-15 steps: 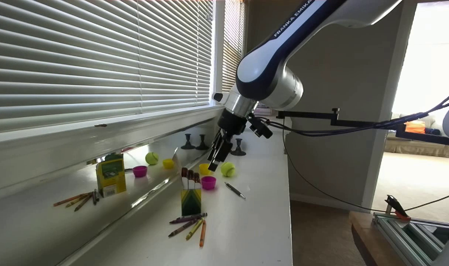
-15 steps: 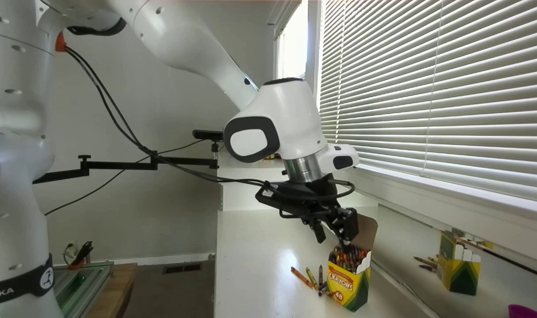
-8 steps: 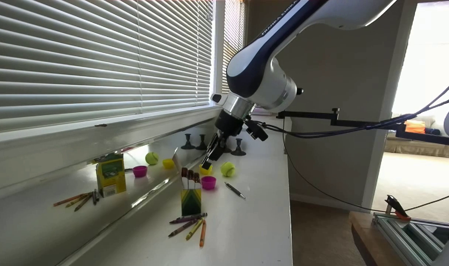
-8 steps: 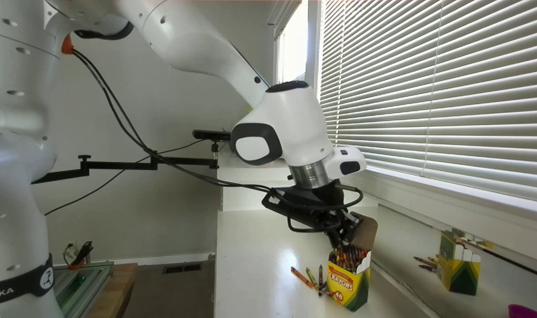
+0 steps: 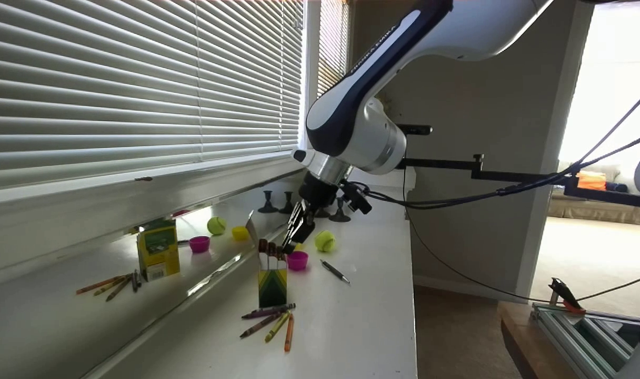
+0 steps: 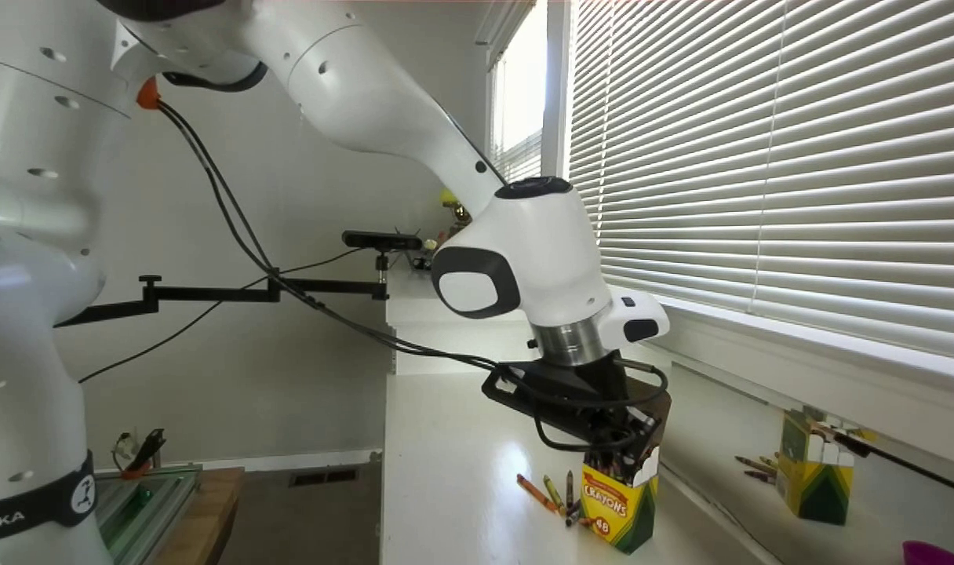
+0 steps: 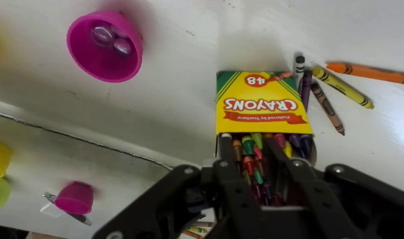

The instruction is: Remove one yellow crayon from the box and place it on the counter.

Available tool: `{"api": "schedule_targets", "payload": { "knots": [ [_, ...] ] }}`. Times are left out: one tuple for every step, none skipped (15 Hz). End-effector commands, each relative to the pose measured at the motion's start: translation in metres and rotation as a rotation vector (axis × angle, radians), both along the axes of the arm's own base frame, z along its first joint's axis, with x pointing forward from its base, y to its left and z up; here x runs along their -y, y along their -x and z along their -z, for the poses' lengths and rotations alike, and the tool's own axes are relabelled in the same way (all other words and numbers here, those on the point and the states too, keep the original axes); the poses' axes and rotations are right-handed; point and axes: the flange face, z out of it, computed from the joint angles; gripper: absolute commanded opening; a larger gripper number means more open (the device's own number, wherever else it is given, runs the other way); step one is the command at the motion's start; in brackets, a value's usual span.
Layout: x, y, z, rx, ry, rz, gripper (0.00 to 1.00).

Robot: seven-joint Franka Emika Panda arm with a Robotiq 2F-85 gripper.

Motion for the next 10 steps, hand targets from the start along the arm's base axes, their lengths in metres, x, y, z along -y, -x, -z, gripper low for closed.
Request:
{"api": "schedule_targets", "payload": {
  "knots": [
    [-0.0020,-0.0136,0.0056,0.026,0.006,-0.032,0.27],
    [-0.0033,-0.0154,0.0063,0.027,0.008,-0.037,0.26],
    [-0.0044,-0.0168,0.0066,0.028,0.009,-0.043,0.24],
    [-0.0047,-0.0179,0.0059,0.029,0.009,-0.048,0.22],
    [-0.0049,-0.0185,0.0058,0.030,0.008,-0.049,0.19],
    [-0.0047,-0.0188,0.0055,0.029,0.006,-0.051,0.19],
    [-0.0046,-0.0183,0.0054,0.028,0.001,-0.052,0.13],
    [-0.0045,-0.0179,0.0061,0.027,0.002,-0.049,0.14],
    [-0.0045,-0.0167,0.0071,0.023,-0.002,-0.050,0.13],
    [-0.0044,-0.0160,0.0081,0.020,-0.005,-0.049,0.08]
  ]
}}
